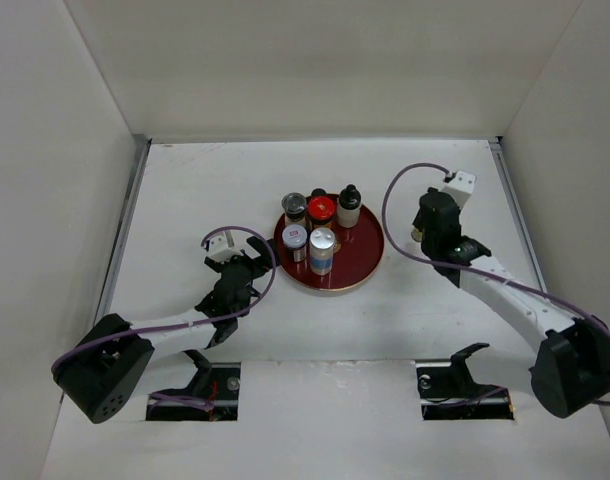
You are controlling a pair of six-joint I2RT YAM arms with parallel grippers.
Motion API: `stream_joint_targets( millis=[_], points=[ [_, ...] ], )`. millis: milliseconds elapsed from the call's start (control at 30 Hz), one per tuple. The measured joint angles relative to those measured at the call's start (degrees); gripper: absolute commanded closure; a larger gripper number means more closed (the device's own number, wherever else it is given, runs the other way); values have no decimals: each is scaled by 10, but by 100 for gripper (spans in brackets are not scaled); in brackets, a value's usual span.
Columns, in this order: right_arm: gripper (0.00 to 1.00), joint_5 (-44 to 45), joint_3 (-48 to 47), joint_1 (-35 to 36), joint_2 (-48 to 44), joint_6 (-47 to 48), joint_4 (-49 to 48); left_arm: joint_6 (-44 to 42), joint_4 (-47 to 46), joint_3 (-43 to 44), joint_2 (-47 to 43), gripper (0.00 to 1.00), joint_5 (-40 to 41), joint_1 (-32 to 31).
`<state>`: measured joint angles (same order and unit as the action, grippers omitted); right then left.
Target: Organize the condiment bottles
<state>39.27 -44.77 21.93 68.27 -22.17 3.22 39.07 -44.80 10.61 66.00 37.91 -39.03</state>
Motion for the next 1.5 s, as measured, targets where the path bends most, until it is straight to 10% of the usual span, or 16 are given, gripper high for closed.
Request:
stream_joint_targets(
  millis=[533, 767, 1067, 1500],
  points=[
    [68, -38, -110, 218, 176, 4, -83, 1, 0, 0, 0, 0, -2, 8],
    [64, -37, -117, 231, 231, 4, -87, 2, 0, 0, -1, 0, -2, 9],
    [29, -19, -117, 247, 232, 1, -106, 2, 0, 0, 0, 0, -5, 7],
    [19, -15, -103, 145, 82, -5, -82, 2, 0, 0, 0, 0, -8, 7]
  ],
)
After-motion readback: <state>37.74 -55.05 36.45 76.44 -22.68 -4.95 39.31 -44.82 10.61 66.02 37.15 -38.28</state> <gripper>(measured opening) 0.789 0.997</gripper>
